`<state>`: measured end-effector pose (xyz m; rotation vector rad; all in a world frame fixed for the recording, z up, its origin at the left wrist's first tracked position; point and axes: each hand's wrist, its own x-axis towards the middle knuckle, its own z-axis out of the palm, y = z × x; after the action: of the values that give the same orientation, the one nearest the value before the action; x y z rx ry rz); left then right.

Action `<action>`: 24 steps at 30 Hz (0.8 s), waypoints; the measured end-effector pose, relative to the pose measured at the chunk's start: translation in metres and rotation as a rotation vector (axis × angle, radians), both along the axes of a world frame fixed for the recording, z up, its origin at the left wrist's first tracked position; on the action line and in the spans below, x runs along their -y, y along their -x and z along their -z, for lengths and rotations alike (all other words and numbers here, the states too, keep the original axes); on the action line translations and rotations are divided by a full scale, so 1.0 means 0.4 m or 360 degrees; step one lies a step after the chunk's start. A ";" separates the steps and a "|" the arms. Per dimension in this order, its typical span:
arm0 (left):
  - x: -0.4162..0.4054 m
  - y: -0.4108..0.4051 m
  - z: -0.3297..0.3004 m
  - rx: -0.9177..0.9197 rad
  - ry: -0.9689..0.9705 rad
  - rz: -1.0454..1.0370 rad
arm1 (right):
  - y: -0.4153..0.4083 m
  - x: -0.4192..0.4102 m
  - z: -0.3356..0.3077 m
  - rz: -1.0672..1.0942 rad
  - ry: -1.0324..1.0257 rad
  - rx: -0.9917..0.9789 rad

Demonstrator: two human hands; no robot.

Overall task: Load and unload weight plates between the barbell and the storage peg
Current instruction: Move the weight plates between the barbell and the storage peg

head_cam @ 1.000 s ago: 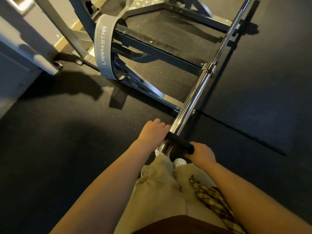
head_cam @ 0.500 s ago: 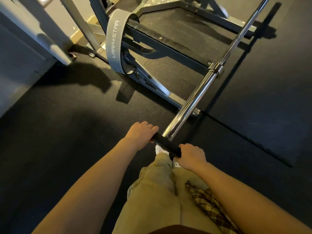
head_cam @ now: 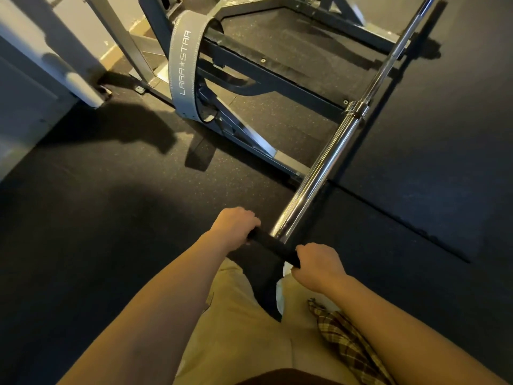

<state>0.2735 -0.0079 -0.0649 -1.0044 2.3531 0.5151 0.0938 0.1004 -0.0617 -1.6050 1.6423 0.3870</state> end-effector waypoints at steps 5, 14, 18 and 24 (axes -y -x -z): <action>-0.028 -0.182 0.064 0.0020 -0.0418 -0.0168 | -0.123 0.042 -0.018 -0.0226 -0.0055 -0.0100; 0.120 -0.594 0.037 -0.0161 -0.0095 -0.0622 | -0.500 0.340 -0.032 -0.0671 0.0188 -0.0246; 0.132 -0.756 0.008 -0.0144 0.0072 -0.0852 | -0.665 0.464 -0.046 -0.0934 0.0334 -0.0278; 0.109 -0.929 -0.020 -0.0082 0.0105 -0.1222 | -0.880 0.586 -0.049 -0.1321 0.0437 -0.0373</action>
<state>0.6452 -0.0515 -0.0568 -1.9475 1.9651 0.7410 0.4460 -0.1339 -0.0422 -2.5012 1.1394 0.8146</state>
